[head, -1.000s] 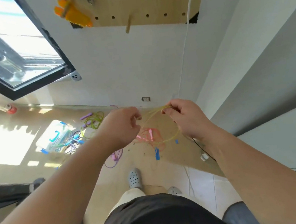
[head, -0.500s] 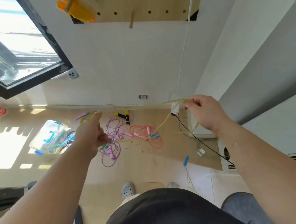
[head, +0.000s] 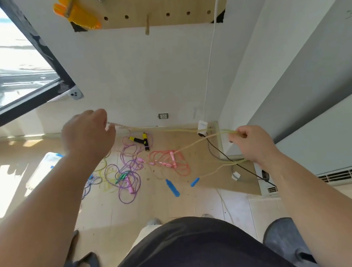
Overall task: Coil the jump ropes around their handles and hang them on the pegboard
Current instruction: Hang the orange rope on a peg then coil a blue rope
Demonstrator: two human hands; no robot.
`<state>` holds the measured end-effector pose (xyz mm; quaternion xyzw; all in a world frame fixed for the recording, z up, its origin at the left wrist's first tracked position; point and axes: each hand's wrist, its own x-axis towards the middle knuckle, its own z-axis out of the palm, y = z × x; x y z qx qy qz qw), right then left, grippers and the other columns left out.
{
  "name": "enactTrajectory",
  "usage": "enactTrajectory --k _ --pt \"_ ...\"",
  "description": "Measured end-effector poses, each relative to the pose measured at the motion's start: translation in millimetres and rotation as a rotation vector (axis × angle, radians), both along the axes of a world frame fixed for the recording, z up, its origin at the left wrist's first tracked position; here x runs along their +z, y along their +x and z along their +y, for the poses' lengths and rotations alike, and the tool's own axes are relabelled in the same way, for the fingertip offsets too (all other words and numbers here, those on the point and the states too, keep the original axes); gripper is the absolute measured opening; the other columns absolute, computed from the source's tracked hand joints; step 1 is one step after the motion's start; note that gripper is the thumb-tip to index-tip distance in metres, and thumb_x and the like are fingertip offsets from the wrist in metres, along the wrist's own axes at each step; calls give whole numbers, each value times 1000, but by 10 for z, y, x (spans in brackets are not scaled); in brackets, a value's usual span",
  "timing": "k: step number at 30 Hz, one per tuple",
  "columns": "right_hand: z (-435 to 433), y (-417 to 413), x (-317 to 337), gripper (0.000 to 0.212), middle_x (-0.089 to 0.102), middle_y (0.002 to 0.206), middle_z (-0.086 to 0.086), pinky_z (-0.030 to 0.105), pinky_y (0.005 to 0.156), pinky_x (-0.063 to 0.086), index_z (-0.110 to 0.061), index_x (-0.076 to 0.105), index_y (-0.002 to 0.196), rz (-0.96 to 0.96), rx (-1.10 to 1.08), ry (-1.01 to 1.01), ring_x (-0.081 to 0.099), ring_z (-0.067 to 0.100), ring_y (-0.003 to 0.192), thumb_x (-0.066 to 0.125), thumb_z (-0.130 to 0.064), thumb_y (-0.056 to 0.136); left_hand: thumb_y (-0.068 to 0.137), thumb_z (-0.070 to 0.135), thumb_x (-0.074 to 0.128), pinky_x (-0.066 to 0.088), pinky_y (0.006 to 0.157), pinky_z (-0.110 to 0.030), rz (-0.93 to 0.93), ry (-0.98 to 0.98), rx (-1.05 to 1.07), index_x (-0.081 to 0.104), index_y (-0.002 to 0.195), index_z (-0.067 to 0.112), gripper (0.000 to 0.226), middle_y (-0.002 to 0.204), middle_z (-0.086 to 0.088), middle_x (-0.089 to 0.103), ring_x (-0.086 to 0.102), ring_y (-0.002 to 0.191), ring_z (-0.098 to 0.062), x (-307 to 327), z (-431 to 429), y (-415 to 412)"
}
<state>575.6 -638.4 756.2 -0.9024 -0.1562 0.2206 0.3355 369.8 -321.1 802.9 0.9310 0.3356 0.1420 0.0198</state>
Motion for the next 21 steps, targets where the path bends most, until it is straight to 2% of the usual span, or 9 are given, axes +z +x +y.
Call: enactTrajectory --k 4,7,8,11,13,15,16,18,21 --pt "156 -174 311 17 41 47 -19 23 57 29 -15 72 91 254 249 94 38 2 47 65 -29 97 85 20 76 43 87 -44 -181 -166 -98 67 97 12 17 95 -9 57 57 98 -40 9 -74 182" --pt "308 -294 491 14 48 47 -24 15 55 30 -14 70 101 298 364 193 43 -2 45 59 -22 102 86 29 75 33 110 -49 75 -354 33 48 142 27 62 134 -13 45 42 128 -39 2 -168 365" --pt "375 -320 520 14 49 46 -25 13 54 30 -13 70 102 296 360 227 45 -3 44 57 -20 103 84 26 74 32 112 -49 134 -367 37 42 147 28 71 141 -13 41 39 131 -39 -20 -250 397" --pt "567 -340 539 14 46 47 -23 18 56 29 -17 69 100 281 295 294 41 -2 45 56 -23 103 79 16 69 41 104 -40 -94 -571 -77 57 132 22 55 128 -5 52 51 120 -26 -78 -694 419" --pt "627 -319 578 14 46 48 -20 20 55 31 -19 70 99 253 292 297 40 0 46 58 -26 102 77 31 67 47 96 -31 -183 -852 -205 61 125 24 49 119 6 57 56 110 -8 -123 -1056 392" --pt "639 -287 651 13 57 57 -19 15 57 37 -21 72 96 230 358 287 48 -2 52 61 -25 101 76 51 65 47 93 -25 -121 -1035 -310 61 124 28 53 116 11 60 57 108 0 -221 -1281 424" --pt "626 -270 688 13 60 61 -17 13 59 39 -22 73 93 219 387 279 51 -3 56 62 -25 100 77 54 64 48 89 -27 -111 -1078 -307 64 117 27 48 110 9 64 61 101 -2 -276 -1323 473" --pt "559 -208 703 13 56 59 -17 14 58 36 -23 75 87 185 393 258 46 0 56 67 -28 97 88 44 64 45 70 -31 -153 -1090 -224 67 93 15 30 84 -2 66 57 70 -7 -338 -1283 593" --pt "357 -45 586 10 52 59 -16 14 57 36 -20 73 86 87 333 191 44 1 55 74 -29 90 95 25 66 34 55 -29 -204 -1030 -152 50 70 8 35 59 -2 48 41 53 -12 -277 -1163 715"
